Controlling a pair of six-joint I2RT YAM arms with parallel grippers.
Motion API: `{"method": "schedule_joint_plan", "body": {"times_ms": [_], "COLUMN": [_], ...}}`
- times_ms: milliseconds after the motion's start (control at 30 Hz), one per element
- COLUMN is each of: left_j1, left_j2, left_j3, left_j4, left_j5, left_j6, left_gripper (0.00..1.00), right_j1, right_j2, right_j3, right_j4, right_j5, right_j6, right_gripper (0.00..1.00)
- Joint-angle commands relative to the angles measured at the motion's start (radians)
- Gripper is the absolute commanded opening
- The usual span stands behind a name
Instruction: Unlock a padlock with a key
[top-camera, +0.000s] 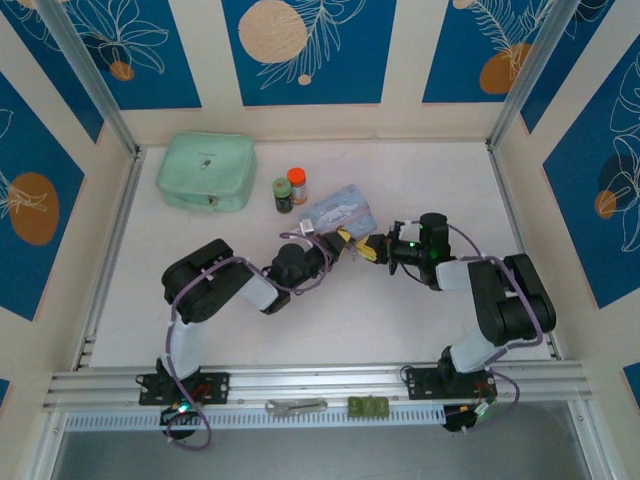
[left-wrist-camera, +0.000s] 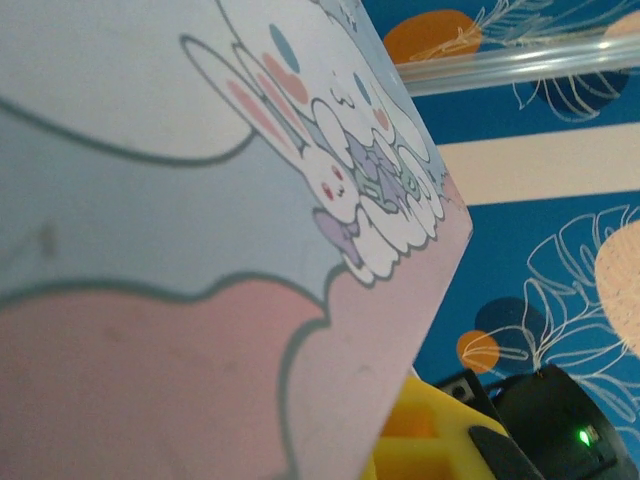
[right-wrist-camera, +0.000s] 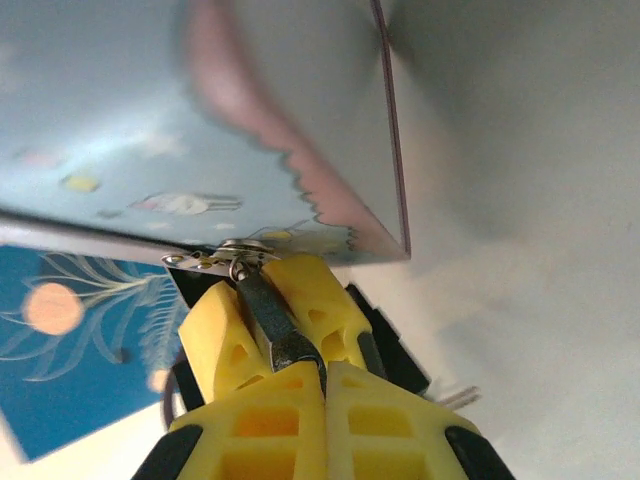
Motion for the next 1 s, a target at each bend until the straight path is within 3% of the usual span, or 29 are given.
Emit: {"method": "schedule_joint_plan", "body": {"times_ms": [0,100,200,633,900,967], "left_j1": [-0.045,-0.043,-0.038,-0.032,-0.028,-0.027], "left_j2": [-0.031,-0.033,-0.027,-0.032,-0.051,-0.049], "left_j3": [-0.006,0.003,0.008,-0.005,-0.018,-0.022], "left_j4": [0.084,0.084,0.084,0.086,0.084,0.084], "left_j5": [0.274,0.315,0.346,0.413,0.385,0.361], "left_j6": [0.148,0.213,0.26,0.341,0.337,0.321], "left_gripper": [0.0,0.0,0.0,0.0,0.0,0.0], "right_j1": [-0.004,0.017,0.049,0.004,0.001,0.0], "right_j2": [0.079,0.185,0.262,0.312,0.305,0.298], "right_j3": [0.008,-0.007,0.026,0.104,0.107,0.094], "right_j4": [0.347,0.609,0.696,0.695,0.695,0.694], "right_j5": [-0.092,-0.059,-0.019,0.171,0.159,0.143], "right_j6": [0.409,0.691,0.815,0.92,0.867,0.836], "right_gripper": [0.0,0.0,0.0,0.0,0.0,0.06]}}
